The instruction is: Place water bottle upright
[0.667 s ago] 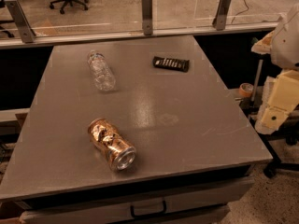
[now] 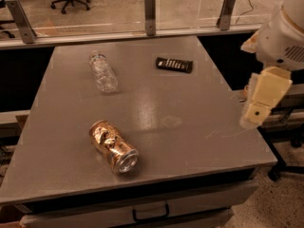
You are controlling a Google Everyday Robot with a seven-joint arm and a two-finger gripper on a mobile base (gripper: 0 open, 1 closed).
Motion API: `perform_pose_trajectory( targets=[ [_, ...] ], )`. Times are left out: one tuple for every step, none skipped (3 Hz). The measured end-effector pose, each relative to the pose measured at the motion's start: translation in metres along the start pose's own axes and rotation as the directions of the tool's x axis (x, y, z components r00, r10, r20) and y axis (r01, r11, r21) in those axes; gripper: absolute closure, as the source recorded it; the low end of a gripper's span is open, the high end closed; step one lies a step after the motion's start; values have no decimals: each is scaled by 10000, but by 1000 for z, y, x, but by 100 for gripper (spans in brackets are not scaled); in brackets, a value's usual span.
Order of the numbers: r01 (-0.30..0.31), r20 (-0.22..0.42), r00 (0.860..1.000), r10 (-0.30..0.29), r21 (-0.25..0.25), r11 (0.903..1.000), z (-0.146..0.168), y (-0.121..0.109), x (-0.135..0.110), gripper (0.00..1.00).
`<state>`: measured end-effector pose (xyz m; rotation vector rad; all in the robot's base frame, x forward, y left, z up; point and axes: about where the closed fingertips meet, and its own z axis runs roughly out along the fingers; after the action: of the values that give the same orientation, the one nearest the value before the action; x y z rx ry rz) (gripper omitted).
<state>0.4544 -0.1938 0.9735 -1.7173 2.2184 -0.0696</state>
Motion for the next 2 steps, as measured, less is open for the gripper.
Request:
perform_pose_trajectory(
  targets=[
    [-41,322,9995,44,-83,10000,25,-25,-51,0],
    [-317,772,9965,316,3,9995,50,-59,-112,0]
  ],
)
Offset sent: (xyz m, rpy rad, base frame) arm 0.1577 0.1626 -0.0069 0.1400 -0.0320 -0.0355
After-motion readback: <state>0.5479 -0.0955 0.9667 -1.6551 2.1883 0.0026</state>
